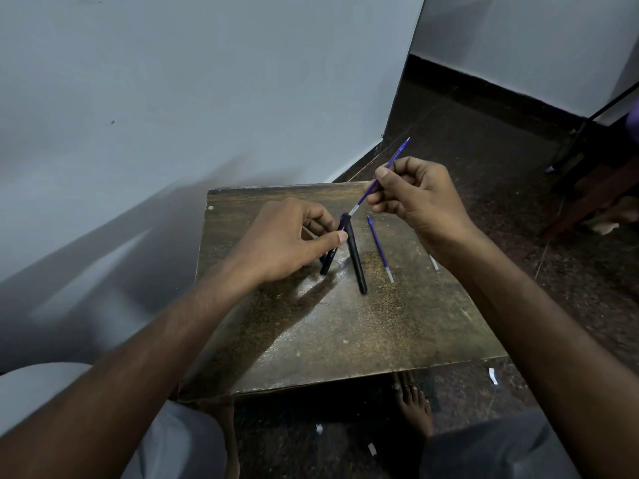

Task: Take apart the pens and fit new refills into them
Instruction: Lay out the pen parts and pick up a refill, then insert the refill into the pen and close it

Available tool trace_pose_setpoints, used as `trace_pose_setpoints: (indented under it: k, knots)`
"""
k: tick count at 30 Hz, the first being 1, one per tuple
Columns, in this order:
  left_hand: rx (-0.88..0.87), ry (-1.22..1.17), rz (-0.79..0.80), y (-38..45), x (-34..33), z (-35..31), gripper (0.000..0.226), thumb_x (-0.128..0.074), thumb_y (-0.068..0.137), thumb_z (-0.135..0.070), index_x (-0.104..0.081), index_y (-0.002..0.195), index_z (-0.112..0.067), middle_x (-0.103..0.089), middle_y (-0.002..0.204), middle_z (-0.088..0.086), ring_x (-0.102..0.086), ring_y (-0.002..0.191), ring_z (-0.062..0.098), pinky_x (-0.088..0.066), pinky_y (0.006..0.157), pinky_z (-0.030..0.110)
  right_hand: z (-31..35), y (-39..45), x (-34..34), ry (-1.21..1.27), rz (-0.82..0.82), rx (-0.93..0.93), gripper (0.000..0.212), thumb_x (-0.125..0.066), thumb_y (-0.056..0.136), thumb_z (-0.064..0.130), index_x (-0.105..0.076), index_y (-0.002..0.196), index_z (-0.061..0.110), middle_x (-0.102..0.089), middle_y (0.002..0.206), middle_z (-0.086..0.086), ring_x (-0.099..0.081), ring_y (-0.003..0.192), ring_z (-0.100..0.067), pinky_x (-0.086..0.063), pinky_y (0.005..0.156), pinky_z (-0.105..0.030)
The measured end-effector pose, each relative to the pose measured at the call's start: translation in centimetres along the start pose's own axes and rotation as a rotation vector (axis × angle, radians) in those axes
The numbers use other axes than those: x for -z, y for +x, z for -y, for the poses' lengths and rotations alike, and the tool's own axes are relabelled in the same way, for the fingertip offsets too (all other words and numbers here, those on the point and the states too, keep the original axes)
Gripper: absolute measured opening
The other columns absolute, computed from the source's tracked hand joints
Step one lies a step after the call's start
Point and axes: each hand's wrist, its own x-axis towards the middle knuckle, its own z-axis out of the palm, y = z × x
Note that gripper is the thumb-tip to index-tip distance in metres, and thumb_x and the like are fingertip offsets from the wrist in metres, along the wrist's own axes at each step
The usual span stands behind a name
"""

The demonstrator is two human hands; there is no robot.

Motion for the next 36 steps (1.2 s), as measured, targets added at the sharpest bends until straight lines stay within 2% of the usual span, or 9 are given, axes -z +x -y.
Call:
trace_pose_setpoints:
  k: [5, 10, 18, 23, 26, 30, 32, 33, 36]
  knots:
    - [0.014, -0.023, -0.026, 0.0, 0.3, 0.1, 0.015, -0.081, 0.093, -0.048, -0.079, 0.093, -0.033, -0.081, 0.084, -0.015, -0.076, 0.071, -0.007, -0.058, 0.07, 0.013, -0.3, -0.3, -0.9, -0.048, 0.033, 0.012, 0.023, -0.064, 0.107, 0.012, -0.066, 0.112, -0.01, -0.076, 0.089, -0.015, -0.074, 0.076, -0.015, -0.062, 0.07, -0.026]
    - [0.017, 0.005, -0.022, 0.0, 0.4, 0.1, 0.013, -0.08, 0.093, -0.049, -0.078, 0.095, -0.037, -0.078, 0.085, -0.019, -0.072, 0.082, -0.011, -0.05, 0.066, 0.001, 0.4, -0.1, -0.8, 0.086, -0.152, 0.111, 0.016, -0.061, 0.109, 0.014, -0.066, 0.112, 0.0, -0.079, 0.099, -0.016, -0.072, 0.08, -0.019, -0.06, 0.074, -0.03]
    - [-0.003, 0.007, -0.028, 0.1, 0.4, 0.0, 0.011, -0.081, 0.094, -0.047, -0.078, 0.094, -0.036, -0.078, 0.083, -0.018, -0.072, 0.077, -0.01, -0.05, 0.064, 0.002, 0.0, -0.2, -0.8, -0.018, -0.056, 0.075, 0.02, -0.064, 0.108, 0.013, -0.066, 0.111, -0.006, -0.078, 0.092, -0.014, -0.072, 0.079, -0.018, -0.061, 0.072, -0.029]
    - [-0.016, -0.019, -0.061, 0.2, 0.9, 0.2, 0.01, -0.08, 0.095, -0.045, -0.079, 0.092, -0.036, -0.079, 0.078, -0.02, -0.074, 0.072, -0.011, -0.052, 0.066, 0.003, -0.8, -0.4, -1.8, -0.282, 0.14, 0.035, 0.016, -0.073, 0.102, 0.028, -0.078, 0.103, 0.013, -0.078, 0.097, -0.014, -0.072, 0.086, -0.013, -0.061, 0.077, -0.029]
    - [0.022, -0.054, -0.153, 0.4, 2.1, 0.9, 0.007, -0.082, 0.094, -0.041, -0.078, 0.091, -0.036, -0.079, 0.076, -0.018, -0.075, 0.069, -0.008, -0.056, 0.063, 0.007, -0.9, -0.2, -2.7, -0.299, 0.119, 0.012, 0.021, -0.072, 0.102, 0.037, -0.079, 0.11, 0.018, -0.081, 0.1, -0.004, -0.074, 0.09, -0.009, -0.059, 0.076, -0.027]
    - [0.069, -0.034, -0.305, 0.6, 3.1, 1.5, 0.01, -0.083, 0.093, -0.044, -0.077, 0.088, -0.039, -0.075, 0.069, -0.021, -0.074, 0.067, -0.009, -0.053, 0.063, 0.006, -1.6, -0.7, -3.4, -0.78, 0.097, 0.168, 0.01, -0.083, 0.093, 0.032, -0.081, 0.094, 0.022, -0.073, 0.077, 0.013, -0.068, 0.07, 0.005, -0.049, 0.065, -0.009]
    - [0.079, -0.016, -0.345, 0.6, 3.2, 1.7, 0.01, -0.083, 0.092, -0.046, -0.078, 0.089, -0.038, -0.077, 0.073, -0.02, -0.074, 0.067, -0.007, -0.059, 0.069, 0.015, -1.9, -1.4, -4.6, -0.897, 0.129, 0.246, 0.016, -0.088, 0.088, 0.033, -0.079, 0.092, 0.021, -0.069, 0.071, 0.016, -0.062, 0.063, 0.005, -0.045, 0.059, -0.006]
    - [0.079, -0.007, -0.351, 0.6, 3.3, 1.8, 0.011, -0.083, 0.092, -0.047, -0.078, 0.089, -0.037, -0.077, 0.074, -0.019, -0.074, 0.067, -0.007, -0.061, 0.071, 0.019, -2.1, -1.6, -5.3, -0.927, 0.134, 0.281, 0.021, -0.089, 0.086, 0.037, -0.079, 0.094, 0.02, -0.071, 0.072, 0.013, -0.063, 0.063, 0.001, -0.047, 0.061, -0.008]
    - [0.067, 0.026, -0.322, 0.7, 3.0, 1.9, 0.012, -0.082, 0.091, -0.049, -0.079, 0.09, -0.038, -0.077, 0.076, -0.021, -0.072, 0.068, -0.01, -0.061, 0.073, 0.02, -2.7, -2.0, -6.7, -1.023, 0.133, 0.287, 0.029, -0.085, 0.088, 0.042, -0.076, 0.101, 0.018, -0.076, 0.081, 0.004, -0.07, 0.074, -0.011, -0.059, 0.071, -0.03]
